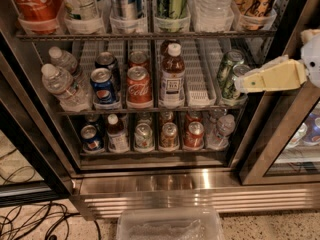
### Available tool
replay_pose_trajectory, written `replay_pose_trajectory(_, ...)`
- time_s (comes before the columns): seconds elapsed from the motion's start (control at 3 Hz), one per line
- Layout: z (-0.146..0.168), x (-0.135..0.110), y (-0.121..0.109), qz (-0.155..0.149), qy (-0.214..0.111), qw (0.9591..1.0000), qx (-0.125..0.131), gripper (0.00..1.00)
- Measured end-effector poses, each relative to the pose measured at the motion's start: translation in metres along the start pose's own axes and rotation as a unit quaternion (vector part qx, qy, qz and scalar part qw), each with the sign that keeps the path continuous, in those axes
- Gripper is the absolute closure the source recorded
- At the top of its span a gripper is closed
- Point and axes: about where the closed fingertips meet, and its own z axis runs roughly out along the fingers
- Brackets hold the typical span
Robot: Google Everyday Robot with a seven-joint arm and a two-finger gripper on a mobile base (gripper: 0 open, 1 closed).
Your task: Pick orange can from top shelf of fridge
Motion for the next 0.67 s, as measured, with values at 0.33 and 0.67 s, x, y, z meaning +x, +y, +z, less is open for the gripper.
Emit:
replay_pose_trajectory(0.33, 0.0, -0.006, -0.007, 0.023, -0.042, 0.9983, 0.032, 0.0)
replay_pose_trajectory(0.67, -0.004, -0.019, -0.011, 0.032, -0.089, 0.9934, 0.065, 0.0)
